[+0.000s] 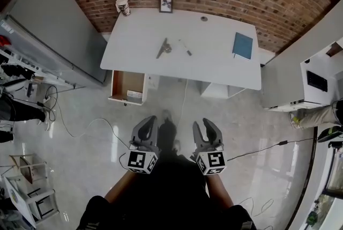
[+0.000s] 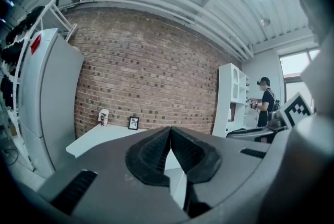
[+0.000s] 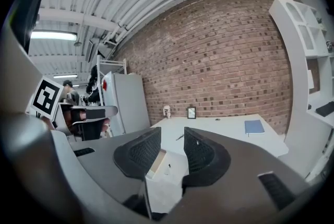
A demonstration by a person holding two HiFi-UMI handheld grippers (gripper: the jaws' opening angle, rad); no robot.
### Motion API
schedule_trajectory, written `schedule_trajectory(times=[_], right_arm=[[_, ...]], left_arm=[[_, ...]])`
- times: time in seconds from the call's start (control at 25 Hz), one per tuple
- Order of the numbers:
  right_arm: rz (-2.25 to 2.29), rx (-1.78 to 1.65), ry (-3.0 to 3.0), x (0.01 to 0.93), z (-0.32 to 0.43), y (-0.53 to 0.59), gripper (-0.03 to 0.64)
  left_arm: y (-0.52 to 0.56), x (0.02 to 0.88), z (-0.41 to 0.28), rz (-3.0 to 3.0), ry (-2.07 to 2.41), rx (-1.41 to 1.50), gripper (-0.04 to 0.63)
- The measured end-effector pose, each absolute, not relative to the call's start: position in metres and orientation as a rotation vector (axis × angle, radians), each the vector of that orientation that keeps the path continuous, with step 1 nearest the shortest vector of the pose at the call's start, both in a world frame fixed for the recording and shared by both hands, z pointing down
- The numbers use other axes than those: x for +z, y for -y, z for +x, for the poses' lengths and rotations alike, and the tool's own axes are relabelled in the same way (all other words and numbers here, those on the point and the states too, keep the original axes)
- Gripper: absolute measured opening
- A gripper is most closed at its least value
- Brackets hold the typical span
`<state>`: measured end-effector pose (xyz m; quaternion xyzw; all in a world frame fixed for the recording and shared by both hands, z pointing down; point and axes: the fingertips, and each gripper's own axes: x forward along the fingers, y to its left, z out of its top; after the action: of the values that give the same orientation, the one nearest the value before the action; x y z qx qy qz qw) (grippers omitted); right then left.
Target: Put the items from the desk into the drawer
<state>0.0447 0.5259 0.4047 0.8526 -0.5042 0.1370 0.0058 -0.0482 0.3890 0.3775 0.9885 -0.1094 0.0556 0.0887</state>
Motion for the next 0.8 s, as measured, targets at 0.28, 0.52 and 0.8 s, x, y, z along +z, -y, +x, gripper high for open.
schedule_trajectory(times=[0.28,0.52,0.8], right_arm=[[2.652,0.467,1.548,0.420,0.076,-0.512,0.110],[2.634,0.511,1.528,0.426,0.116,-0.483,0.110],[2.570,0.536,1.501,0.433,0.166,-0.433,0.110]], left_arm=[[-0.374,0.384,-0.014,2.928,0.310,0.162,0.003],[-0.345,0.387,0.039,2.908,0.278,0.163,0.002],[-0.299,0.383,0.092,2.896,0.244,0.149,0.003]])
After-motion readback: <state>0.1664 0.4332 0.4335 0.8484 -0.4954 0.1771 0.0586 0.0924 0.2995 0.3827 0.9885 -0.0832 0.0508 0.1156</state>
